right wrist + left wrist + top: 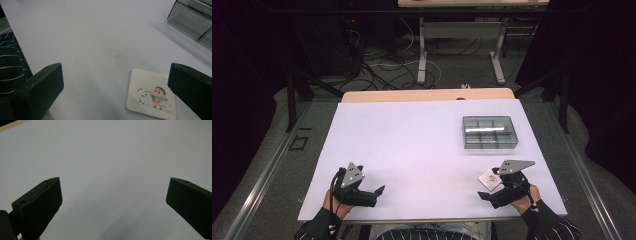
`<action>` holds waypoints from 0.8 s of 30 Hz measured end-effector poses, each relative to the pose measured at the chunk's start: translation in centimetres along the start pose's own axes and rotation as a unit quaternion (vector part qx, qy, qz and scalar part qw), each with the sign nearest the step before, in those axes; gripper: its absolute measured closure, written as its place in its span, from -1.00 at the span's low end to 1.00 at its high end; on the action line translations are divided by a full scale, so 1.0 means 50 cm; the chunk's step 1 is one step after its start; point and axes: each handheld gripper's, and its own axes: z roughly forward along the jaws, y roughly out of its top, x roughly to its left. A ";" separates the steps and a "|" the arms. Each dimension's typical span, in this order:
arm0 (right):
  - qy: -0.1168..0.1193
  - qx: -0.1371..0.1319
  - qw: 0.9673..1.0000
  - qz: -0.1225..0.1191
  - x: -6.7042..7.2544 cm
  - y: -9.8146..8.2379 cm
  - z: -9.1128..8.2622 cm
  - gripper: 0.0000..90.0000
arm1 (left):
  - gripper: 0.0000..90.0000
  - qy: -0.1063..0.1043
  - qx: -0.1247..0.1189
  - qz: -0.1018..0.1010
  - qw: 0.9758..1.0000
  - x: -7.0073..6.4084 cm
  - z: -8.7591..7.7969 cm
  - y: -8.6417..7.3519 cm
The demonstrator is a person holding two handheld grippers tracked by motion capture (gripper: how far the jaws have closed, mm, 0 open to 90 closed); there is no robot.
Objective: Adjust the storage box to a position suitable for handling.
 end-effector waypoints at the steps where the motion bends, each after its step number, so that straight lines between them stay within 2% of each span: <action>1: 0.000 0.000 1.000 0.000 0.000 0.000 0.000 -1.00 | -1.00 -0.001 0.000 -0.001 1.000 0.000 0.000 0.000; 3: 0.001 0.000 1.000 -0.001 0.000 0.000 -0.001 -1.00 | -1.00 0.000 0.000 0.000 1.000 -0.001 0.000 0.000; 4: -0.006 -0.007 1.000 0.000 0.000 0.000 0.000 -1.00 | -1.00 0.000 -0.001 -0.001 1.000 -0.001 0.001 0.000; 9: -0.001 -0.004 1.000 0.000 -0.002 0.002 0.001 -1.00 | -1.00 0.000 0.000 0.002 1.000 0.000 0.001 0.000; 14: -0.006 -0.006 1.000 0.001 -0.005 0.005 0.001 -1.00 | -1.00 0.000 0.002 0.003 1.000 0.000 0.001 0.000; 19: -0.005 -0.006 1.000 0.010 -0.010 0.012 0.001 -1.00 | -1.00 -0.001 0.001 0.004 1.000 0.000 0.001 0.000; 22: -0.013 -0.007 1.000 0.014 -0.018 0.017 0.001 -1.00 | -1.00 -0.002 0.004 0.004 1.000 0.000 0.002 0.001; 24: -0.025 -0.010 0.999 0.026 -0.034 0.020 0.004 -1.00 | -1.00 0.001 0.002 0.004 1.000 -0.001 0.001 0.000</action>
